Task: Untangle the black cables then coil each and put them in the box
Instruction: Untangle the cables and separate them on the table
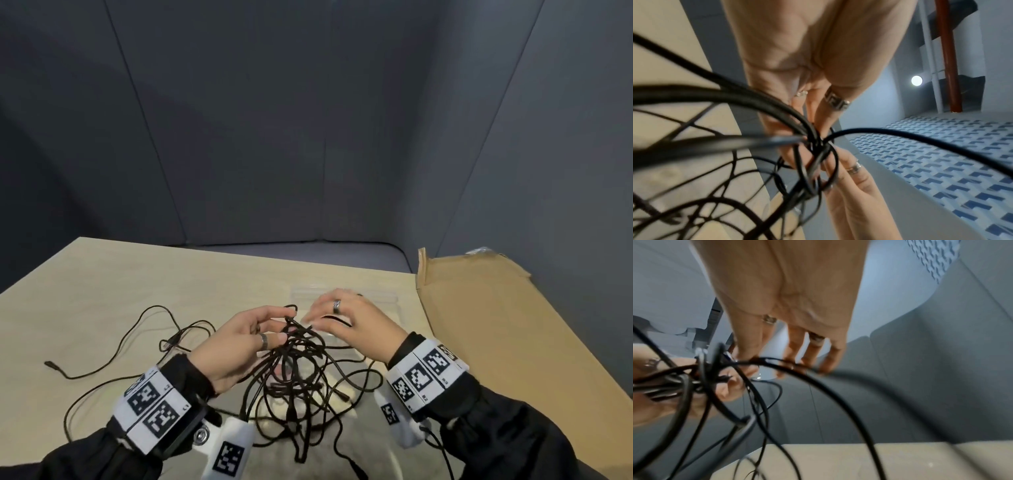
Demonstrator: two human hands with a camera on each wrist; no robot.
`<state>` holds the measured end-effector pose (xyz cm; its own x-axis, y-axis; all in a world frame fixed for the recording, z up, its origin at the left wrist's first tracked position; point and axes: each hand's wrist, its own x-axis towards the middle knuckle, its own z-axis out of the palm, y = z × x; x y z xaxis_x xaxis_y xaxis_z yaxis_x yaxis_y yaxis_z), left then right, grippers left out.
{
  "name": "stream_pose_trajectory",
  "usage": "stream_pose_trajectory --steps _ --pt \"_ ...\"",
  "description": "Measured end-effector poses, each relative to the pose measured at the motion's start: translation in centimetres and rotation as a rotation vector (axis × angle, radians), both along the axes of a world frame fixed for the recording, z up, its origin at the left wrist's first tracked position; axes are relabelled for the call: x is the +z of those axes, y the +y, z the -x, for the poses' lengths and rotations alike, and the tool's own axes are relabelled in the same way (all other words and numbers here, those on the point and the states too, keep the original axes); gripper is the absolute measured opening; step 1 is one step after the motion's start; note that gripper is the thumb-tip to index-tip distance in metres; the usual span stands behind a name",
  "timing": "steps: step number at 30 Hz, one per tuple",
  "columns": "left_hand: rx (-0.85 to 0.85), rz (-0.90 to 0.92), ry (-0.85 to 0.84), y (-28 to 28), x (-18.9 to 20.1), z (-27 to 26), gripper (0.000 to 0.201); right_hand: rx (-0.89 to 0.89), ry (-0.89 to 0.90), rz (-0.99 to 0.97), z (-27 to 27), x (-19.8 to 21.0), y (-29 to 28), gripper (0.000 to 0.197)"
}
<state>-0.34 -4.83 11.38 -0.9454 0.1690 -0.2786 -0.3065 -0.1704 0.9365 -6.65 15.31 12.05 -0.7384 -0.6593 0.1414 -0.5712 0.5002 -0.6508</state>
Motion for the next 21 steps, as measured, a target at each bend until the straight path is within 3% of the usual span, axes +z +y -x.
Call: stream_pose_trajectory --steps 2,4,5,7,9,10,15,18,21 --pt "0.05 -0.063 -0.054 0.3 0.0 0.2 0.034 -0.23 0.104 0.067 -0.3 1.1 1.0 0.012" --pt "0.082 -0.114 -0.089 0.4 -0.1 0.6 0.036 -0.349 0.057 0.252 -1.0 2.0 2.4 0.017" --pt "0.093 -0.14 -0.097 0.5 -0.2 0.8 0.036 -0.336 -0.047 0.258 -1.5 2.1 2.9 0.024" --pt "0.092 -0.174 -0.091 0.9 -0.1 1.0 0.036 -0.231 -0.28 0.071 -2.8 1.0 3.1 0.029" --pt "0.071 -0.196 -0.068 1.6 0.0 1.0 0.035 -0.147 -0.369 -0.128 -3.7 -1.6 2.6 0.025" --pt "0.07 -0.208 -0.059 1.9 0.1 0.9 0.035 -0.132 -0.404 -0.11 -4.0 -2.8 2.3 0.024" --pt "0.185 -0.255 -0.045 2.4 0.1 0.7 0.039 -0.265 -1.065 0.796 -5.3 -3.9 1.4 0.019" --pt "0.278 -0.275 -0.037 2.5 -0.3 0.7 0.059 -0.336 -1.186 1.127 -5.8 -3.4 0.5 0.02" --pt "0.345 -0.309 -0.043 2.7 -0.6 0.9 0.059 -0.426 -1.241 1.289 -6.1 -2.6 -0.4 0.034"
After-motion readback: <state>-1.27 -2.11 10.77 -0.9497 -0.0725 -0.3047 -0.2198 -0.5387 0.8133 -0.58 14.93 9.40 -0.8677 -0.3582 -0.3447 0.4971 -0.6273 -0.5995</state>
